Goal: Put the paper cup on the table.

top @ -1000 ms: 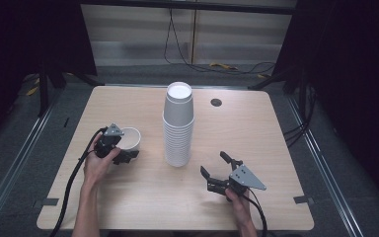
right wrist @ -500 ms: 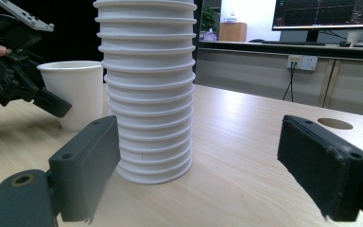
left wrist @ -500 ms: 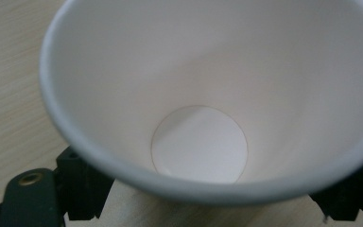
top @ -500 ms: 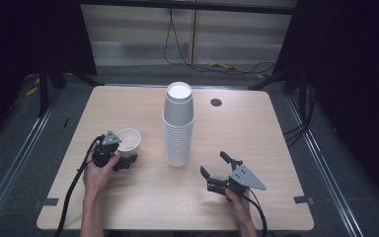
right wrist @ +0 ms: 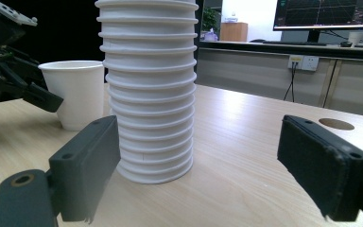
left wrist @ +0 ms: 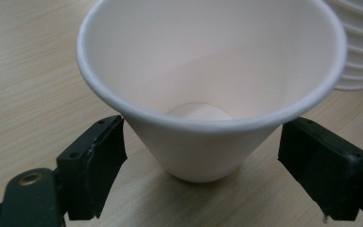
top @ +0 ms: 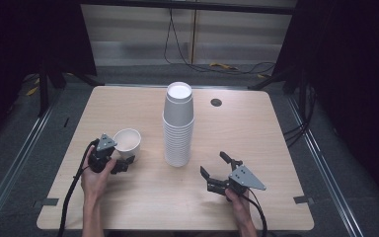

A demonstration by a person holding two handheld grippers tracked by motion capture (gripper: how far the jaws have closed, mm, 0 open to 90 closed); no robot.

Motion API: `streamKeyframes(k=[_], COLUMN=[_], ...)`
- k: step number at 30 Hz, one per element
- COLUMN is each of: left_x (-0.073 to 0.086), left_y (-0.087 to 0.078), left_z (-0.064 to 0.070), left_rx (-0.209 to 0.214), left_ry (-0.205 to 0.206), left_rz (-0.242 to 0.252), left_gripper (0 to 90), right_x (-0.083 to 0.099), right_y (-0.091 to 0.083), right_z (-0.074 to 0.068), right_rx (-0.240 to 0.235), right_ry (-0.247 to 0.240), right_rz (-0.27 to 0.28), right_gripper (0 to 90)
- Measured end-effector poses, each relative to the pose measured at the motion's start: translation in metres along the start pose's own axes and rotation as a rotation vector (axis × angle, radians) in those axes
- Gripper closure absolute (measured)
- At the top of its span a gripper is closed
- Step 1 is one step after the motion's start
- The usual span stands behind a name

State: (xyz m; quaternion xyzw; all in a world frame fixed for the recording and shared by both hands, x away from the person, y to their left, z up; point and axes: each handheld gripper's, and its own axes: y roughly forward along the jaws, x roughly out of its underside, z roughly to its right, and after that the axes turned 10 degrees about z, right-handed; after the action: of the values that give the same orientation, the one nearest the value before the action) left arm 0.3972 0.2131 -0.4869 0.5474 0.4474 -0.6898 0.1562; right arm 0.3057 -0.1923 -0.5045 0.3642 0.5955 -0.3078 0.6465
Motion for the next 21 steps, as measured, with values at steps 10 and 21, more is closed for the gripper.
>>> streamKeyframes(k=[10, 21], left_x=[0.013, 0.017], left_y=[-0.02, -0.046], left_z=[0.014, 0.035], left_rx=[-0.046, -0.062], left_ry=[-0.006, -0.028], left_rz=[0.073, 0.238], left_gripper=[15.9, 15.5], right_x=[0.0, 0.0], right_y=[0.0, 0.0], right_z=[0.0, 0.0], right_rx=[-0.002, 0.0], right_ry=[0.0, 0.001], right_rz=[0.0, 0.0], right_gripper=[13.8, 13.8])
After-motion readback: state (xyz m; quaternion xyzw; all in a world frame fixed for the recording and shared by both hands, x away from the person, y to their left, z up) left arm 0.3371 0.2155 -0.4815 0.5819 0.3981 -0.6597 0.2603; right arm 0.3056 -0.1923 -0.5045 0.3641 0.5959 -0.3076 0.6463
